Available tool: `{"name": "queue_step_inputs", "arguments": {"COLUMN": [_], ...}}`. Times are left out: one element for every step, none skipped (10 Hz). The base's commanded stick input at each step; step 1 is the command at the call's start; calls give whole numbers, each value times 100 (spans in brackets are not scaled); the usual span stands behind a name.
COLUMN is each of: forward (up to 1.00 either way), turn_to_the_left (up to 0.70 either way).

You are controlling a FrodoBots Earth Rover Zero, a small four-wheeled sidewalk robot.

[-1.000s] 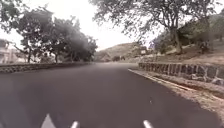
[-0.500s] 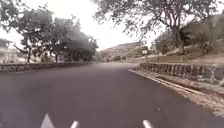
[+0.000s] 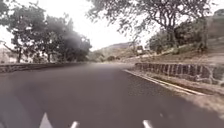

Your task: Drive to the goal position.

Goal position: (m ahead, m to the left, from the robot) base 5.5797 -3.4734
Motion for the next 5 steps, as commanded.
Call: {"name": "queue_step_inputs", "arguments": {"forward": [50,50,50,50,50], "turn_to_the_left": [0,0,0,0,0]}}
